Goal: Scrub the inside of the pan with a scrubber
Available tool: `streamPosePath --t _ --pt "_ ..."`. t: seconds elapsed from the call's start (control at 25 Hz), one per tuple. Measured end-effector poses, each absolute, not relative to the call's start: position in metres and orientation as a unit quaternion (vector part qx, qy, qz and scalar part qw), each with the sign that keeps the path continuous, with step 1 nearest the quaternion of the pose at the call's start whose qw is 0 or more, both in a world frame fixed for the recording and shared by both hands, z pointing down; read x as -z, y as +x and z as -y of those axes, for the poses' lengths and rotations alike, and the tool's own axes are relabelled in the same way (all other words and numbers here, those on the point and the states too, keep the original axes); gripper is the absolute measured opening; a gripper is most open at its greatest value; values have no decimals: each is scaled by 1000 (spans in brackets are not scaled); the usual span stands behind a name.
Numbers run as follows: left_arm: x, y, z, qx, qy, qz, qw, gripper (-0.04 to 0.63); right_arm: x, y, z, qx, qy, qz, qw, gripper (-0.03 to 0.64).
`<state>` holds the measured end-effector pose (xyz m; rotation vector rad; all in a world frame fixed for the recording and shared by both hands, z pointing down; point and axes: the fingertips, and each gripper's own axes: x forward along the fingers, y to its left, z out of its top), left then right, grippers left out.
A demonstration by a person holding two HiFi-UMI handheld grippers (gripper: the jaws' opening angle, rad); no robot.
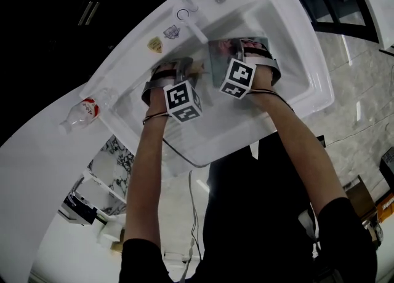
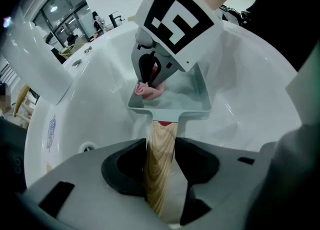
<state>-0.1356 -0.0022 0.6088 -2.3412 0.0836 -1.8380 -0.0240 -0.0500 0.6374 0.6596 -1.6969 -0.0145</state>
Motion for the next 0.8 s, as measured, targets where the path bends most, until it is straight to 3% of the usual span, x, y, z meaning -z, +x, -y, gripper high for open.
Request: streamPosePath --t 0.44,0.8 --pt "-615 -139 4 631 -766 -42 112 198 -650 47 29 3 229 684 692 34" --pt "-621 -142 4 644 -754 -49 117 199 -653 36 -33 -138 130 697 692 34"
